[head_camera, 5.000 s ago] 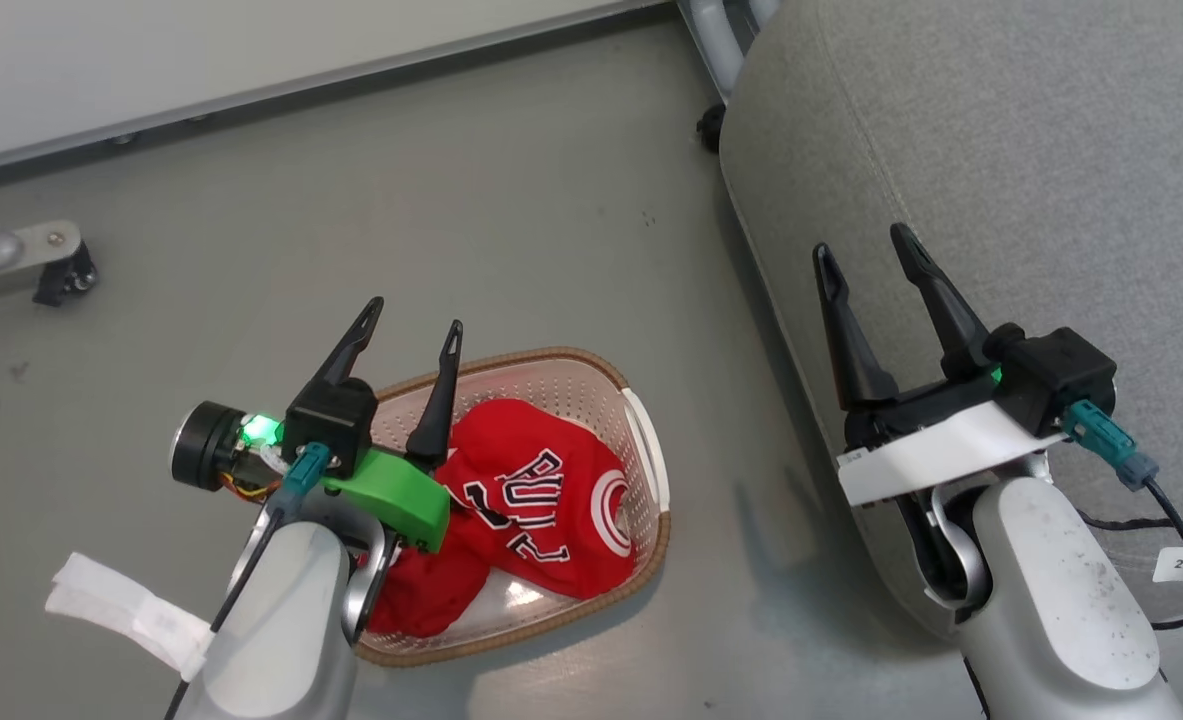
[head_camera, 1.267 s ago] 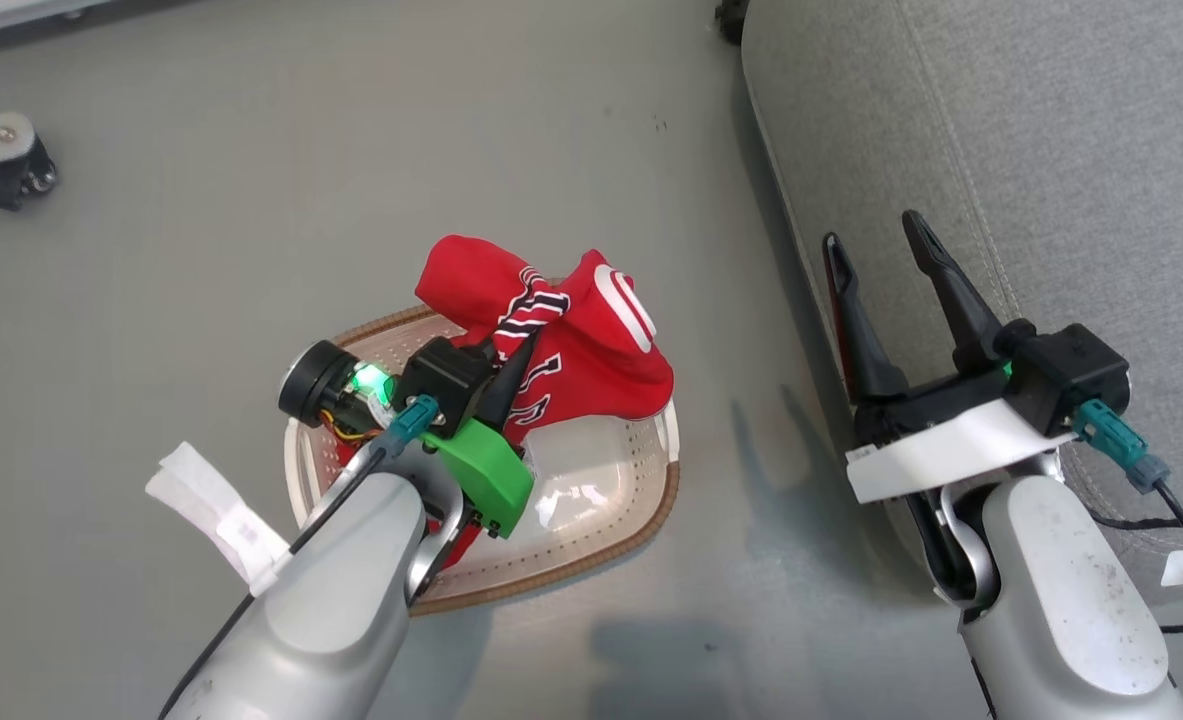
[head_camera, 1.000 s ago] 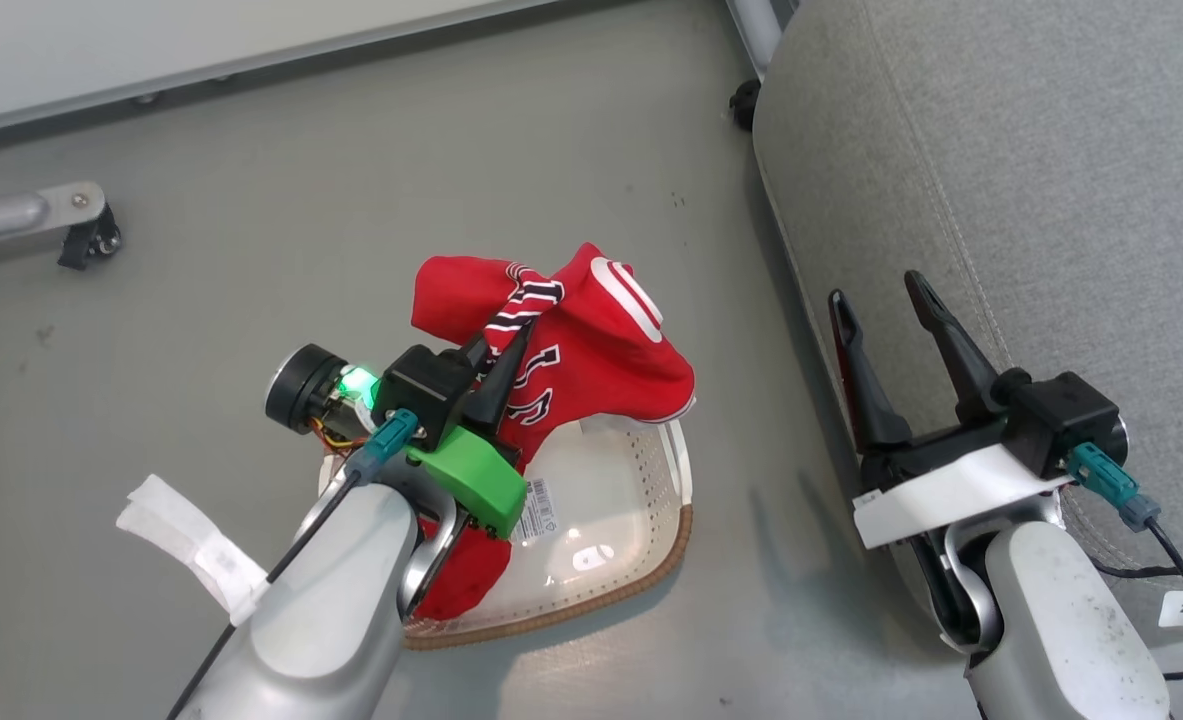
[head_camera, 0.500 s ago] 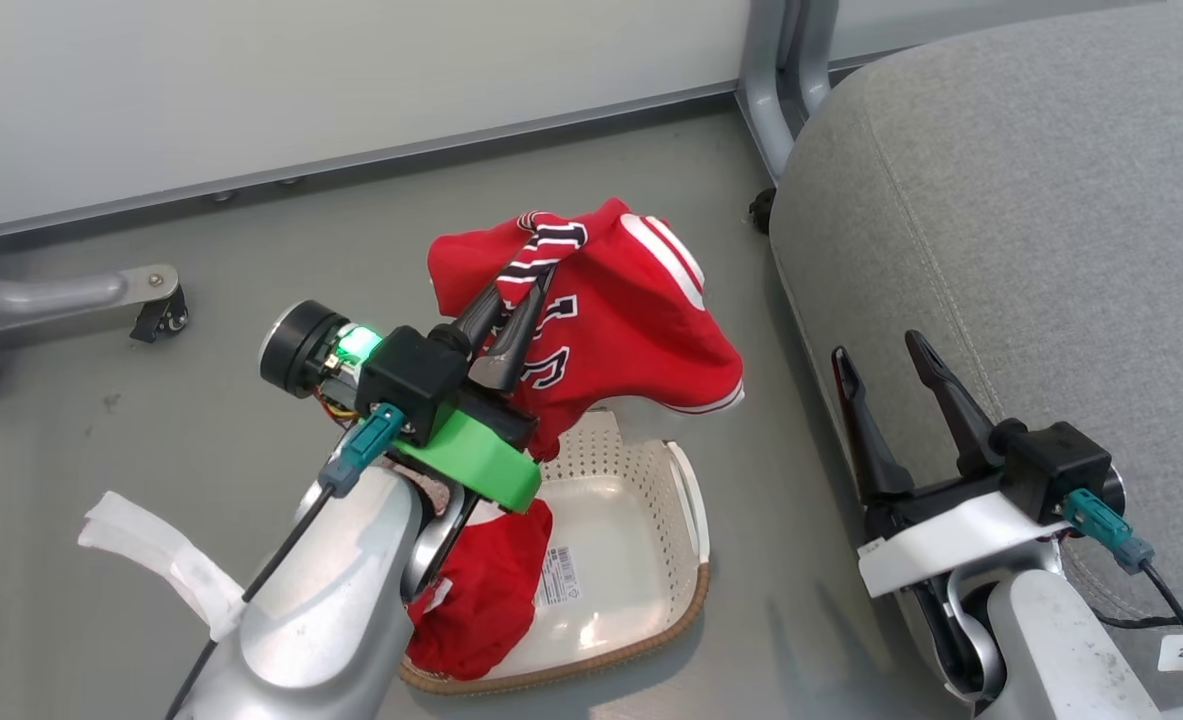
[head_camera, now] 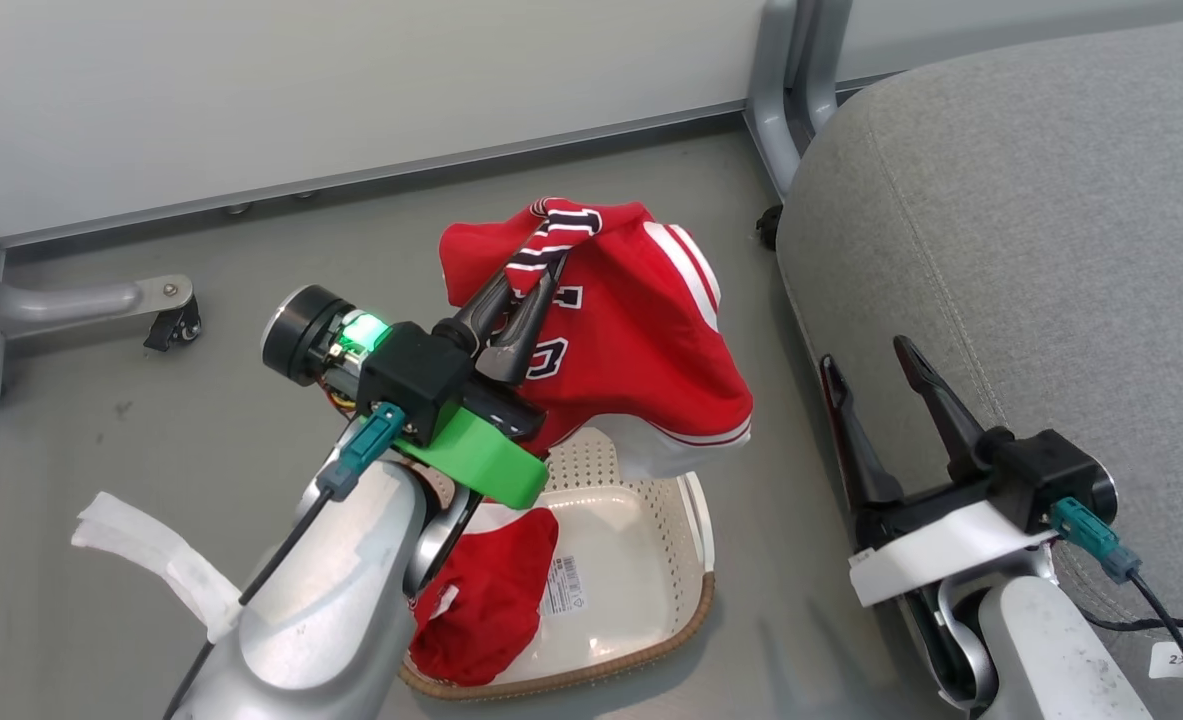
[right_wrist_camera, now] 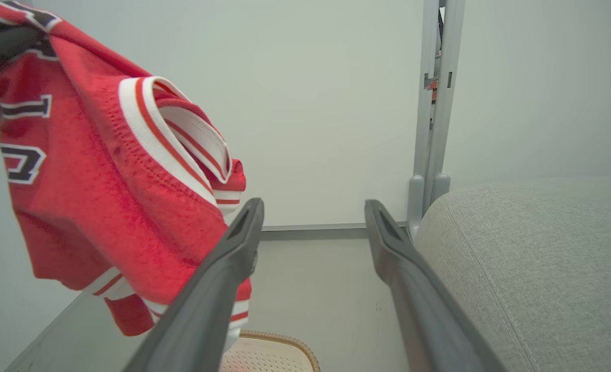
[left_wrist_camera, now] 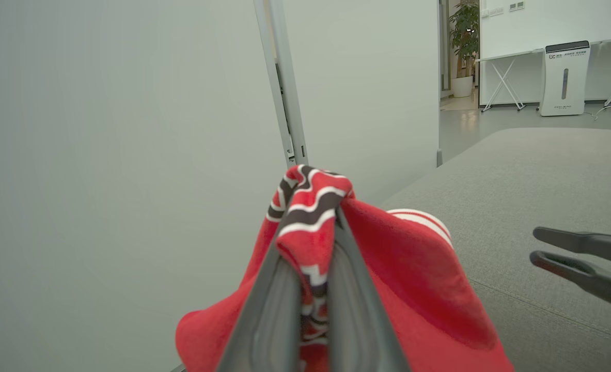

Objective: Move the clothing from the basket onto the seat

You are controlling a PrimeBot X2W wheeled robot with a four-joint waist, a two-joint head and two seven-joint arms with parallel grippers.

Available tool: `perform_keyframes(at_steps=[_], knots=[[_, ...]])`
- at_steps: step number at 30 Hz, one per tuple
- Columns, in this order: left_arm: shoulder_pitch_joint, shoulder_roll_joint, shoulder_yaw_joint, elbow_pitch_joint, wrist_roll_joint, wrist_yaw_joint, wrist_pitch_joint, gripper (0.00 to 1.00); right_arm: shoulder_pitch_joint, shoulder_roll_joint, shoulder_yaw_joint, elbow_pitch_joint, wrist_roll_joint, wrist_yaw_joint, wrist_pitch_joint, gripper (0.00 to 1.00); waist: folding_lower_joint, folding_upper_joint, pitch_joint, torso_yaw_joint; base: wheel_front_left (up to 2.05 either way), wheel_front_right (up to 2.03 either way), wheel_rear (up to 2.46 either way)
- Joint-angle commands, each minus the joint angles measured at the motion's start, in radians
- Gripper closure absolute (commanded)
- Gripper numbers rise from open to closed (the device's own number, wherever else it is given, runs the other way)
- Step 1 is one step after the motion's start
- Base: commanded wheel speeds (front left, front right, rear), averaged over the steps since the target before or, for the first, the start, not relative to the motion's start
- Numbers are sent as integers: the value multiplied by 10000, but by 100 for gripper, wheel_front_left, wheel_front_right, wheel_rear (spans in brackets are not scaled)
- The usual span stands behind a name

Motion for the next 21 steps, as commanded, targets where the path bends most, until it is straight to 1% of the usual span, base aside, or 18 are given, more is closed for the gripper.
perform_keyframes(at_steps=[1,5,11,16,21], knots=[[-64,37,0,-49,59,-16,-5,100,-183,-35,87,-81,-156,-3,-47,0,1,0,27,21,0,0,0],[-148,15,-12,-69,66,-21,-5,100,-580,-85,574,-246,-446,-3,-47,0,1,0,98,69,0,0,0],[-202,-56,-48,-89,68,-24,-6,100,-1374,-484,1614,-245,-395,-3,-46,0,1,0,220,168,0,0,0],[-278,-198,-213,-145,73,-27,-6,100,-2025,-754,2521,156,-264,-3,-46,0,1,0,319,339,0,0,0],[-402,-316,-431,-272,23,-27,-6,100,-2541,-883,3297,726,-79,-3,-46,0,1,0,416,543,0,0,0]])
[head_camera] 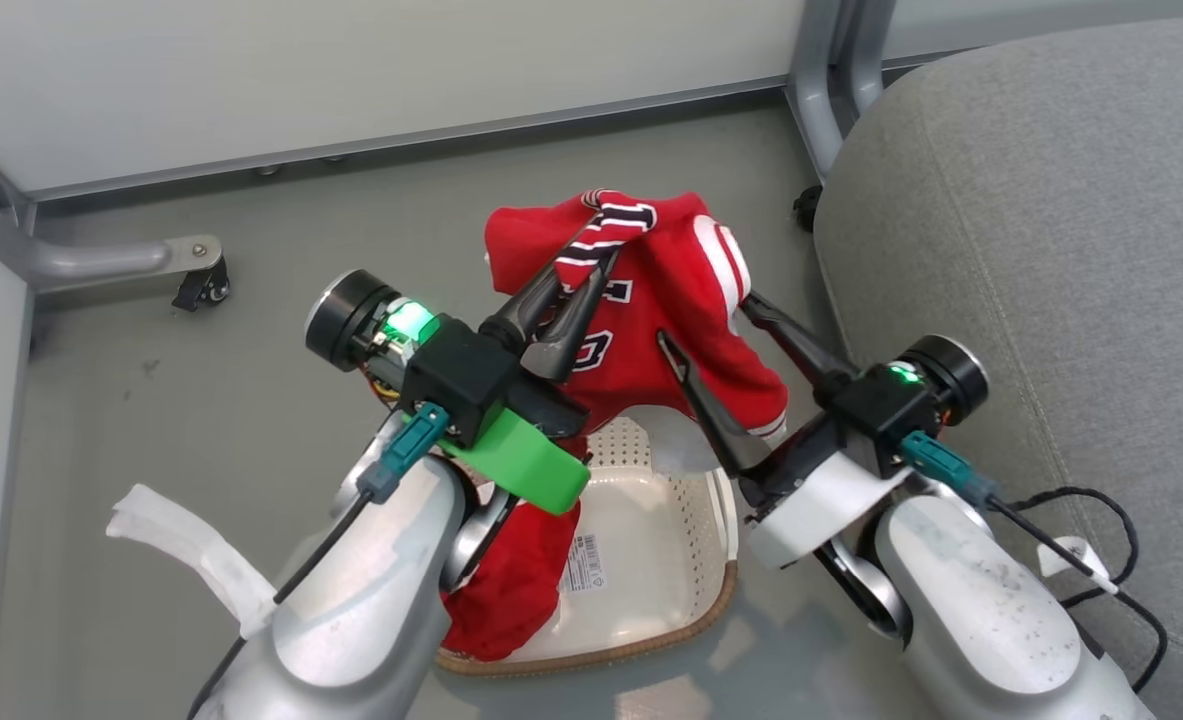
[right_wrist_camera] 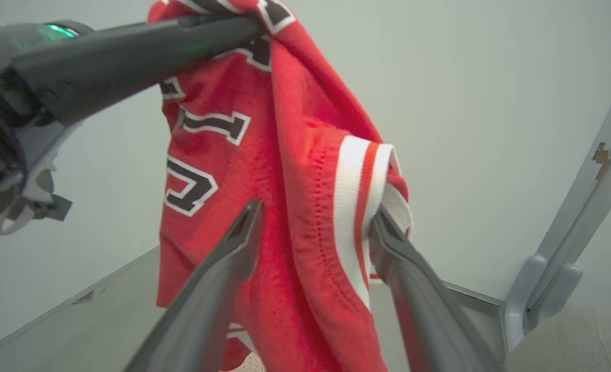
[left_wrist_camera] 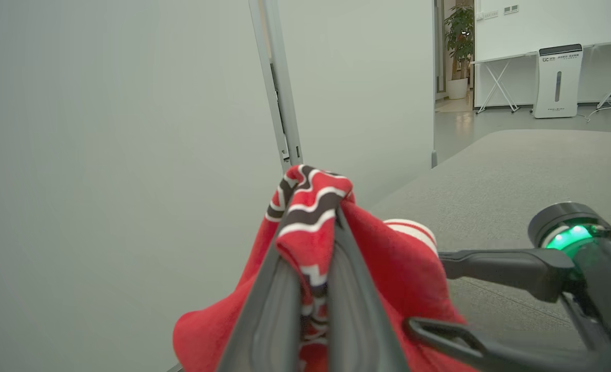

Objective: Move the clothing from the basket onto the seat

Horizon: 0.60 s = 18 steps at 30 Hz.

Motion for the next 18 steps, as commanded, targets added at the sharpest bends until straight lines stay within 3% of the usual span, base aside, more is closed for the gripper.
perform_keyframes(at_steps=[1,11,12,13,18], knots=[[-204,-47,-47,-86,-57,-15,-6,100,-186,-75,220,154,88,-3,-46,0,0,-1,71,116,0,0,0],[-234,-208,-584,-276,-194,-17,-6,100,-769,-86,1129,894,502,-3,-46,0,0,-1,219,427,0,0,0],[-224,-216,-617,-276,-196,-17,-6,100,-778,-54,1153,941,535,-3,-46,42,0,-1,231,447,0,0,0],[-213,-229,-656,-270,-230,-17,-6,100,-782,-26,1166,991,565,-3,-46,99,0,-1,247,472,0,0,0],[-168,-248,-744,-180,-282,-16,-6,100,-582,57,1094,1009,636,-3,-46,100,0,-1,285,516,0,0,0]])
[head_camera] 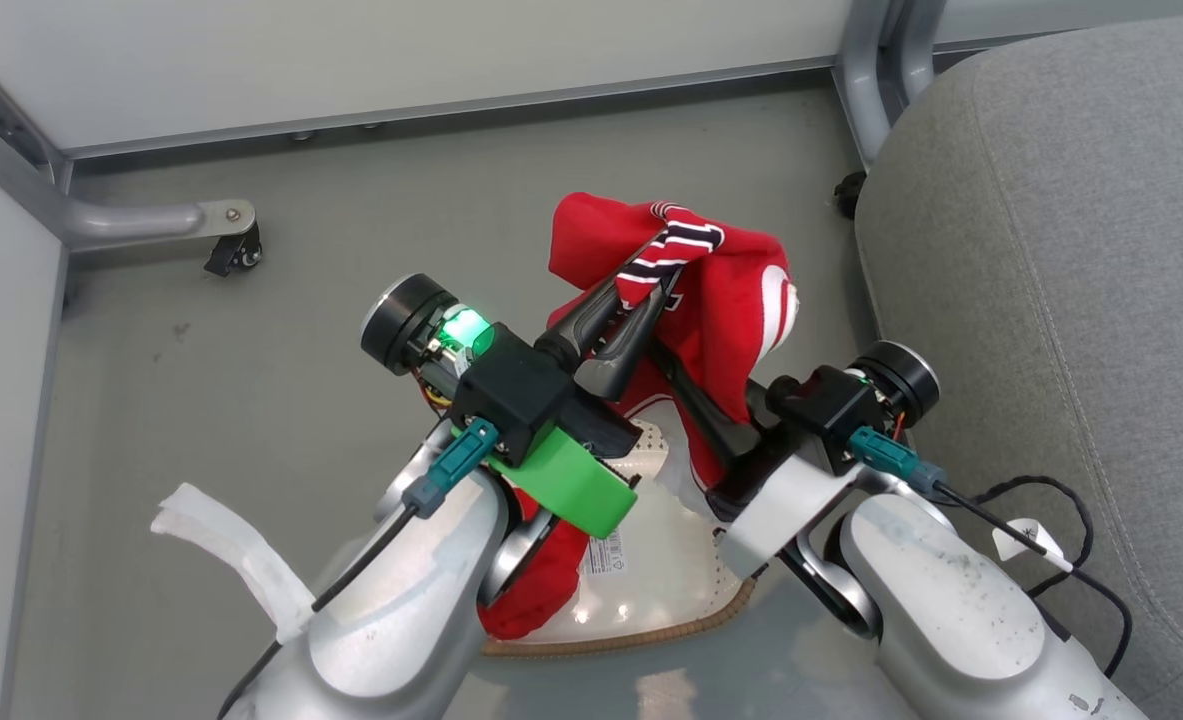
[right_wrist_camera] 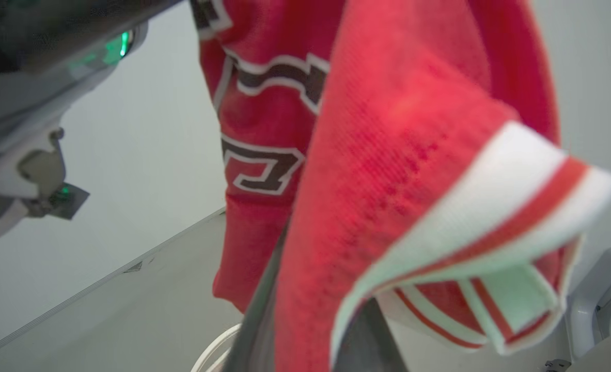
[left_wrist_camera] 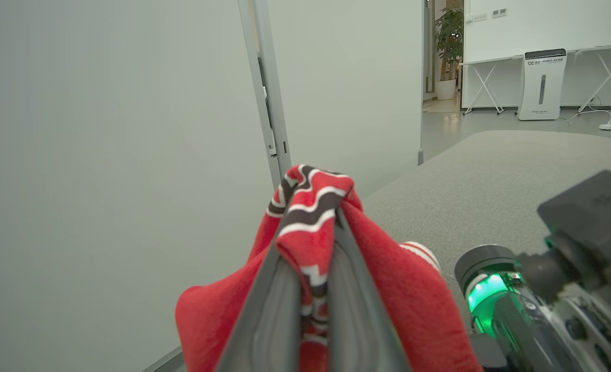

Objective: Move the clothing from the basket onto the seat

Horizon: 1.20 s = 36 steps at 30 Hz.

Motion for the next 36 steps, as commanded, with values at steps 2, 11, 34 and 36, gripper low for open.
perform_keyframes(at_steps=[2,11,34,36], knots=[[-11,-41,-5,41,-32,-14,-6,100,159,11,-30,-50,32,-3,-46,100,0,0,-5,-16,0,0,0],[-23,-24,-62,165,-83,-8,-6,100,282,19,-53,-130,73,-3,-46,100,0,0,-24,-92,0,0,0],[304,49,94,107,139,-9,-1,0,756,139,-703,-236,-92,-3,-47,100,0,0,-98,-441,0,0,0],[355,83,115,103,171,-9,-1,0,809,185,-902,-289,-128,-3,-47,100,0,0,-65,-569,0,0,0]])
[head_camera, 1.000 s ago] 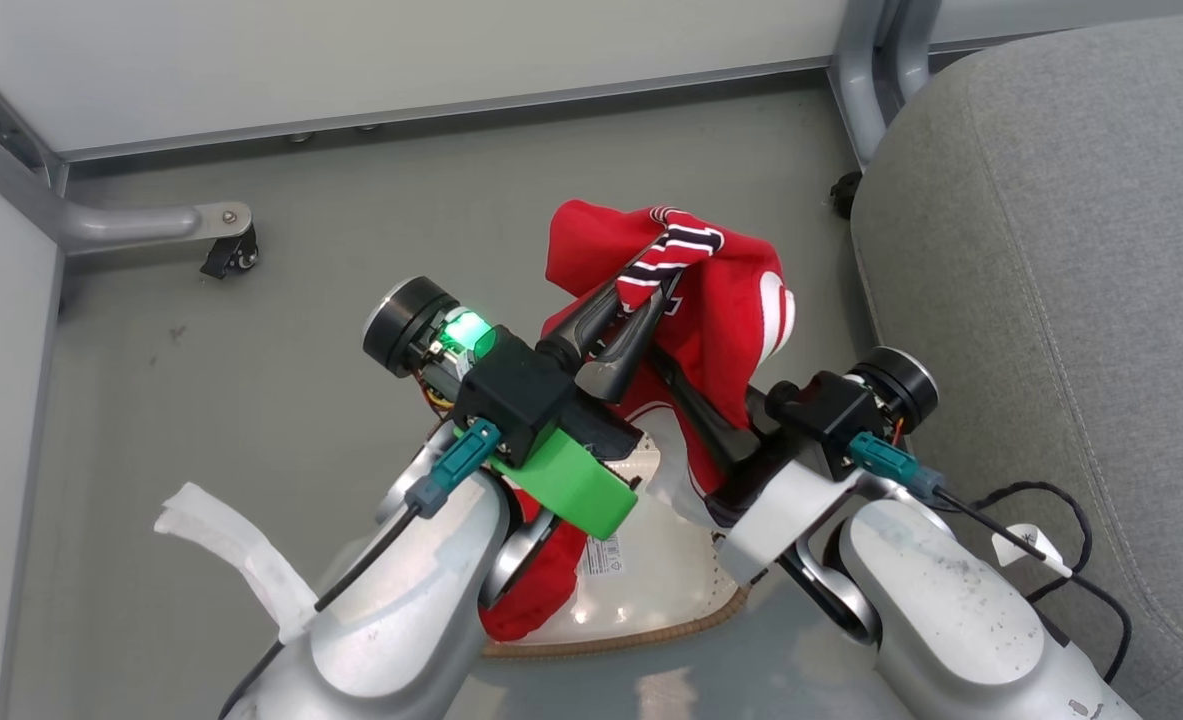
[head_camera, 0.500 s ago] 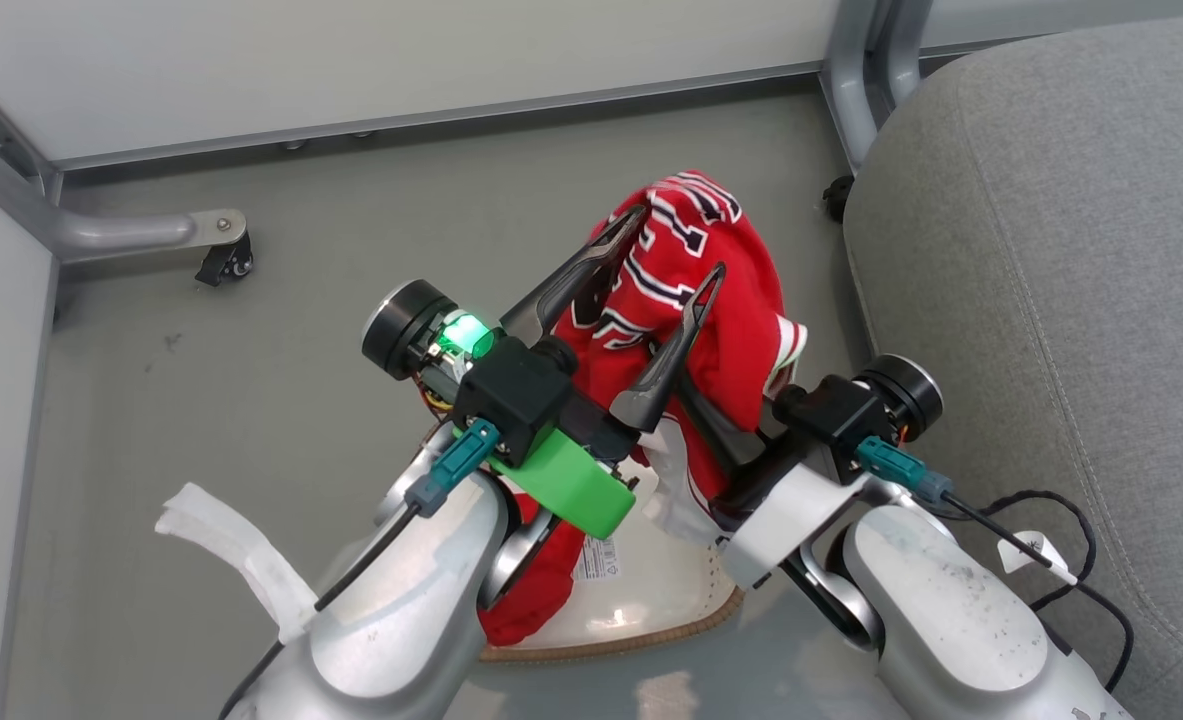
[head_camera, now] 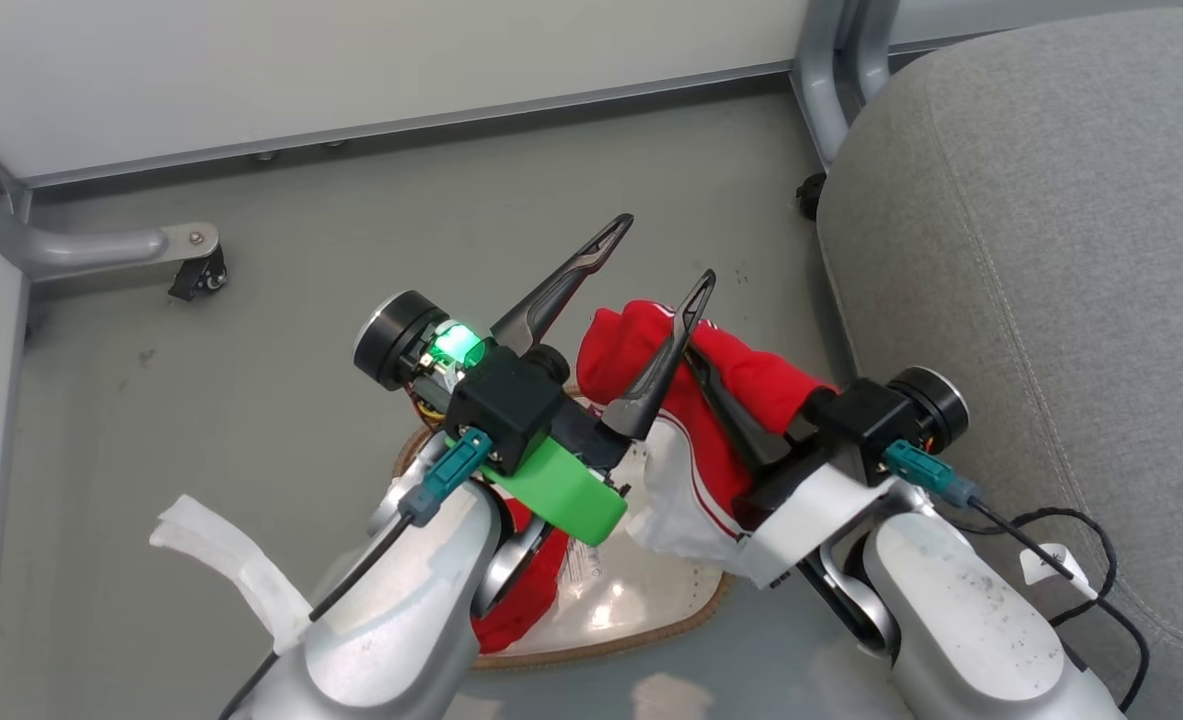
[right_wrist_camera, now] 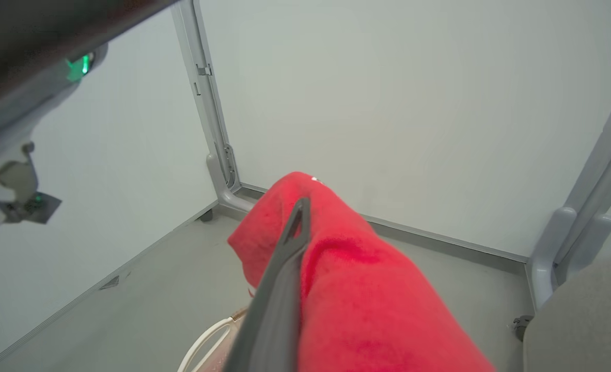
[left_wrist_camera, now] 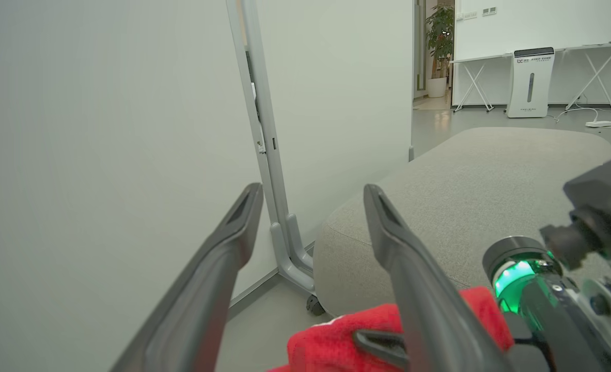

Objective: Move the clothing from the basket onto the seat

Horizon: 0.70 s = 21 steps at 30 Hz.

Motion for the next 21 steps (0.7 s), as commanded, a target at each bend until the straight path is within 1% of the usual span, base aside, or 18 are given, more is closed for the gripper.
perform_keyframes(at_steps=[1,6,14,21], knots=[[149,76,42,-13,106,-1,5,0,134,29,-161,-91,-73,-3,-49,100,1,0,63,-189,0,0,0],[207,165,13,82,183,-1,6,0,348,123,-743,-276,-165,-3,-51,100,1,0,209,-670,0,0,0],[95,309,-179,269,199,-1,5,0,641,289,-1789,-683,-362,-3,-49,100,1,0,613,-1743,0,0,0],[-198,417,-377,351,244,-1,7,0,866,406,-2712,-1109,-517,-3,-51,100,1,0,954,-2504,0,0,0]])
